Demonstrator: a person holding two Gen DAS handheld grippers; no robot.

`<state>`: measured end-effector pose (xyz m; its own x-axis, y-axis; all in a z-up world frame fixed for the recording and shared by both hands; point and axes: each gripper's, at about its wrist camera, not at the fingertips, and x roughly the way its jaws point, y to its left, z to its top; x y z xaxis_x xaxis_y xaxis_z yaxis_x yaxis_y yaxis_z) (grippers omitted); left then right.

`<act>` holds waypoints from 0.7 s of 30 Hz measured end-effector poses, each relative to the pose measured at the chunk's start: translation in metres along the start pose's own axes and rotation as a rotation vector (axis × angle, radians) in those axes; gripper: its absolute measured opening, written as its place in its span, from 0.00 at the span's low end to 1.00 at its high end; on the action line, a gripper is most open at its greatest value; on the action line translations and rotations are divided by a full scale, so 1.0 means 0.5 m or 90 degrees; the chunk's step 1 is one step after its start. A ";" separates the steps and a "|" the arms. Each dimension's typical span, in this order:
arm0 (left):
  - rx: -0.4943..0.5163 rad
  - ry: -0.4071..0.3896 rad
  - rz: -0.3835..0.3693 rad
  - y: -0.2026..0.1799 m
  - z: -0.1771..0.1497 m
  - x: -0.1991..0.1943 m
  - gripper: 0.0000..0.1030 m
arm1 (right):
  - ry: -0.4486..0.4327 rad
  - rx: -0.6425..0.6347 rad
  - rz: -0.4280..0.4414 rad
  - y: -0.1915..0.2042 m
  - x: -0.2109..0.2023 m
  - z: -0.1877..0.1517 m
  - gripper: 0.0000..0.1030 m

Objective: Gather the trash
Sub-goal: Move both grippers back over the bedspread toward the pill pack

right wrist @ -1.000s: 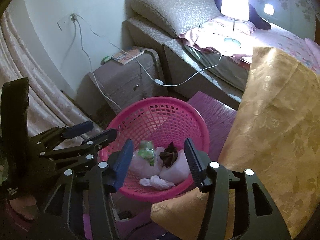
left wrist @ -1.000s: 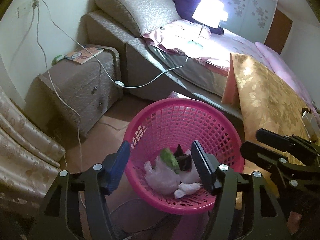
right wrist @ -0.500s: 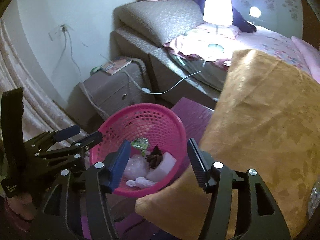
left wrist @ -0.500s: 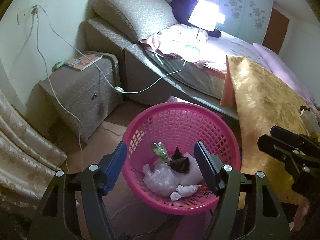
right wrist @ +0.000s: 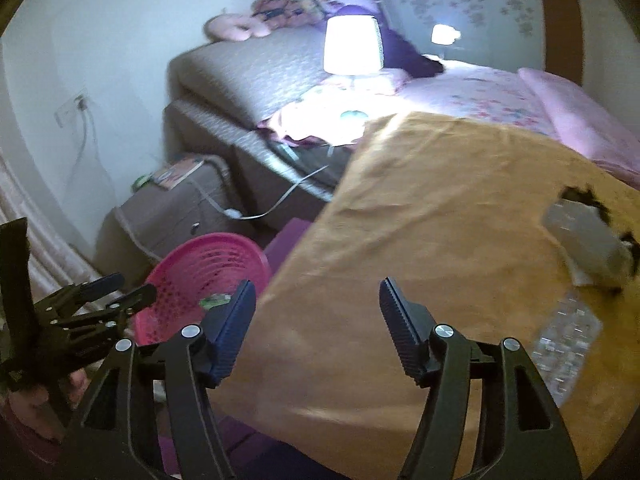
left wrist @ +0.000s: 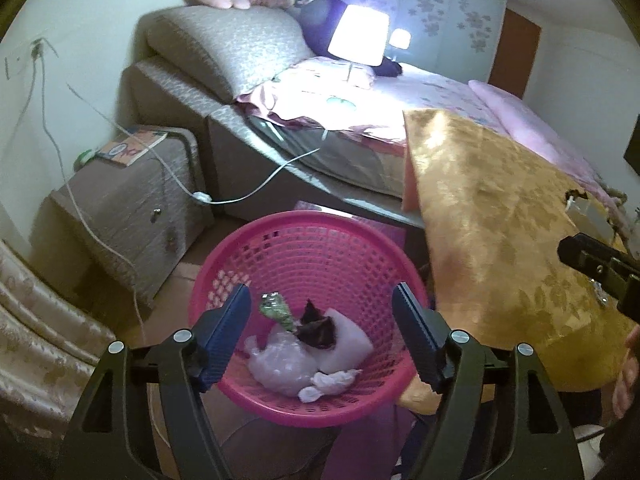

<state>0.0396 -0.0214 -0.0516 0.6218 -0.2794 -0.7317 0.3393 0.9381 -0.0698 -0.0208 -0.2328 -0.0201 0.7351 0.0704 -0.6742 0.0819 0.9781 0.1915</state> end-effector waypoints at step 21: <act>0.159 0.011 -0.109 -0.201 0.005 -0.005 0.68 | -0.032 0.149 -0.234 -0.305 -0.150 -0.138 0.65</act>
<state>0.0057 -0.1157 -0.0411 0.5291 -0.4232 -0.7355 0.6021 0.7980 -0.0260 -0.1347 -0.3736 -0.0480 0.6593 -0.2898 -0.6938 0.4910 0.8648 0.1054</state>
